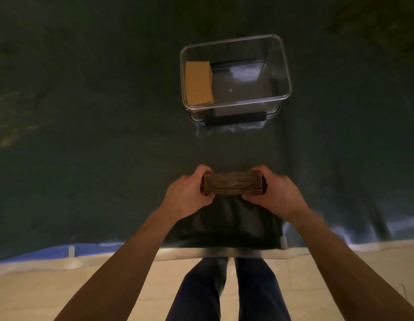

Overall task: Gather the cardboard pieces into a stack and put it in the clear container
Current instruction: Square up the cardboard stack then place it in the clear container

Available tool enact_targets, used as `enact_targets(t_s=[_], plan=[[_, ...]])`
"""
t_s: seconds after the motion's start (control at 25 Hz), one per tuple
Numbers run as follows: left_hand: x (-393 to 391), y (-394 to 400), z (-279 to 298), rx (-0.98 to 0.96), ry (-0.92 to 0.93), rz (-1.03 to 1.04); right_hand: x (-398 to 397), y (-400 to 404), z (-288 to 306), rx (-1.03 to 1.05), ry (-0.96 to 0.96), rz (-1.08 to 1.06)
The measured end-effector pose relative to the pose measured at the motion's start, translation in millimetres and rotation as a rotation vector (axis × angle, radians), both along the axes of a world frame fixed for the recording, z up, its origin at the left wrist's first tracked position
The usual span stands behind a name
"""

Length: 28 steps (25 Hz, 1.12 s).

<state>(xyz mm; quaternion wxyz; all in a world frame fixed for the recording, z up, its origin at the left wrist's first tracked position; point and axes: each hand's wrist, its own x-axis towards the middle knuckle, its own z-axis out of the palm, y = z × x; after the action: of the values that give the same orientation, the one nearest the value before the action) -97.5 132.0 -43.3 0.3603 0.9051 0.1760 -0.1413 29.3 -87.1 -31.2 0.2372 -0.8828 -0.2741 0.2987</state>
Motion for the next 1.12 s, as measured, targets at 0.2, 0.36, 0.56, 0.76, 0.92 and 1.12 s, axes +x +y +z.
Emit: enact_targets(t_s=[0.2, 0.36, 0.56, 0.76, 0.92, 1.12], plan=[[-2, -3, -3, -0.047, 0.011, 0.026, -1, -2, -5, -0.028, -0.031, 0.001], [-4, 0, 1, -0.079, -0.048, 0.053, 0, -5, 2, 0.026, -0.102, 0.0], [-3, -1, -3, -0.1, 0.031, 0.03, -2, -3, -2, -0.05, -0.013, 0.022], [-1, -2, 4, -0.057, 0.01, 0.027, -2, -5, 1, -0.032, -0.043, -0.008], [-4, 1, 12, -0.037, -0.037, 0.042, -1, -10, 8, 0.021, -0.082, -0.014], [-3, -4, 2, 0.003, 0.04, -0.004, -4, -7, -3, -0.057, -0.012, 0.024]])
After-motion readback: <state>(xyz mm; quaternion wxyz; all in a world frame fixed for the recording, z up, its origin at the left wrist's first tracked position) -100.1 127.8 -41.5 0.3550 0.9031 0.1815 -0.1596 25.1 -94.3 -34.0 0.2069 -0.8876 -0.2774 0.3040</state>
